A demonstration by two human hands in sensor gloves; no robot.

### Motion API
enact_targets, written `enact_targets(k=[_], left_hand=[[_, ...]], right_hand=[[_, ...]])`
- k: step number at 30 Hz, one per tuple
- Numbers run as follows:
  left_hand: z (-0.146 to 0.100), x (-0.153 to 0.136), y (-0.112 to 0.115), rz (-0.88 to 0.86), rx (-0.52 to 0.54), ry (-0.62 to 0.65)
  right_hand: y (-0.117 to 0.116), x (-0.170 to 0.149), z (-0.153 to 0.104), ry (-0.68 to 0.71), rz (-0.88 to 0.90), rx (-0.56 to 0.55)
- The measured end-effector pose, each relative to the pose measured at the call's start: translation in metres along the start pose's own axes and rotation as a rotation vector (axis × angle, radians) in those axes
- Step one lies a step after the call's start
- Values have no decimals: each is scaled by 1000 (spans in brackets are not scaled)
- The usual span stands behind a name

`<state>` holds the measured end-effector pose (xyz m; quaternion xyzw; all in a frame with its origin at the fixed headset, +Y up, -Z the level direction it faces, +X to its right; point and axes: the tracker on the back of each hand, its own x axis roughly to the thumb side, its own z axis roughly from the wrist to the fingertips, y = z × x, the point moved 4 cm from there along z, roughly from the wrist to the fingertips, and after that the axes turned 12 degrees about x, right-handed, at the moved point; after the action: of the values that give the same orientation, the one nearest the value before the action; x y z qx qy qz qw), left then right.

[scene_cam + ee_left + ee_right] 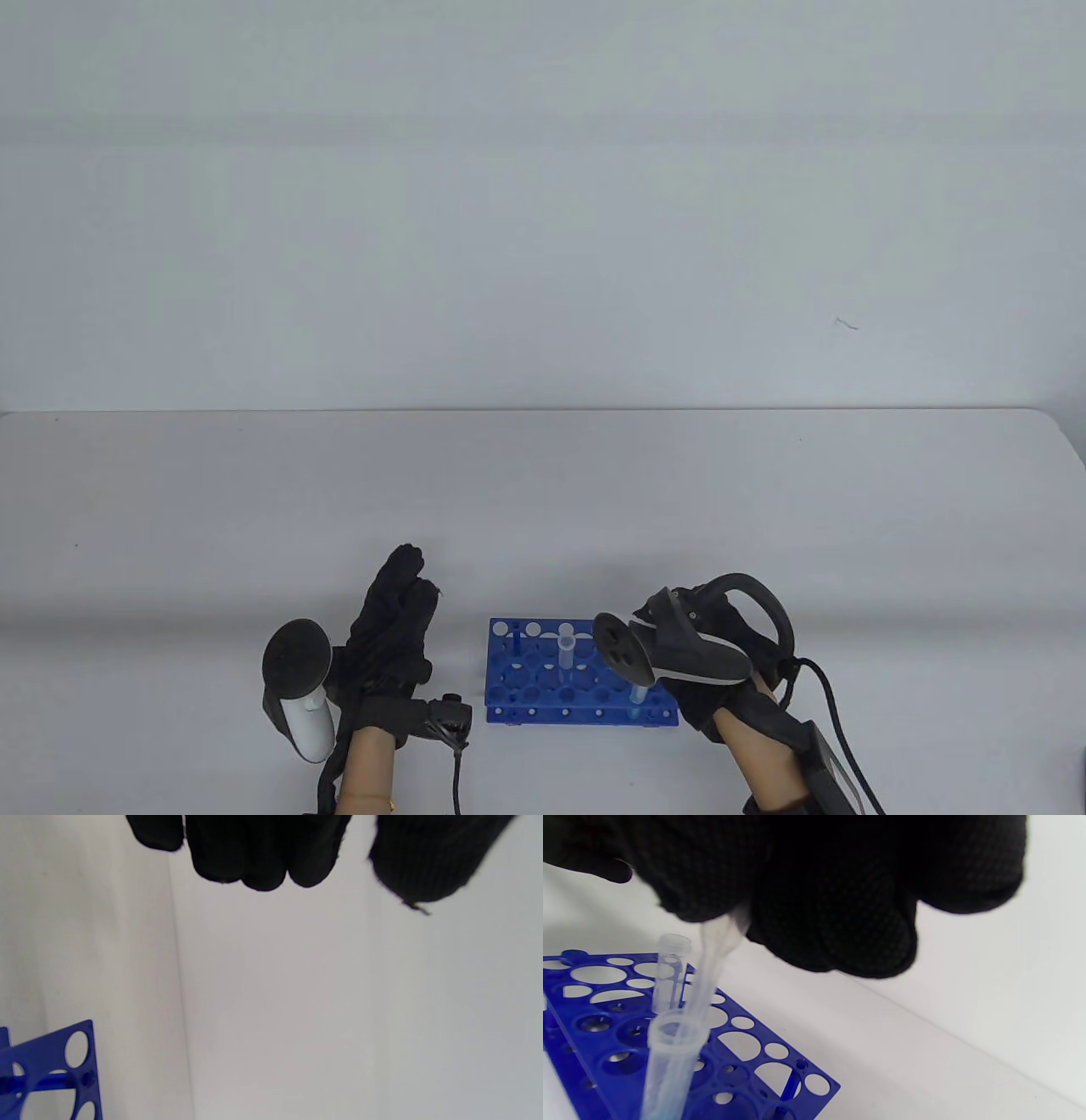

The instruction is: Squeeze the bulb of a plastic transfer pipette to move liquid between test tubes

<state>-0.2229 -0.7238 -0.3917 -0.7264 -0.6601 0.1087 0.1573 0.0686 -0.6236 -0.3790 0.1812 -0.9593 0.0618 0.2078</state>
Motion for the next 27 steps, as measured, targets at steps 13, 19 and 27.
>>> enact_targets(k=[13,19,27], left_hand=[[0,0,0,1,0,-1],[0,0,0,1,0,-1],[0,0,0,-1,-1,-1]], right_hand=[[-1,0,0,-1,17,32],[-3,1,0,2,23,43],[-4,2,1,4,33,59]])
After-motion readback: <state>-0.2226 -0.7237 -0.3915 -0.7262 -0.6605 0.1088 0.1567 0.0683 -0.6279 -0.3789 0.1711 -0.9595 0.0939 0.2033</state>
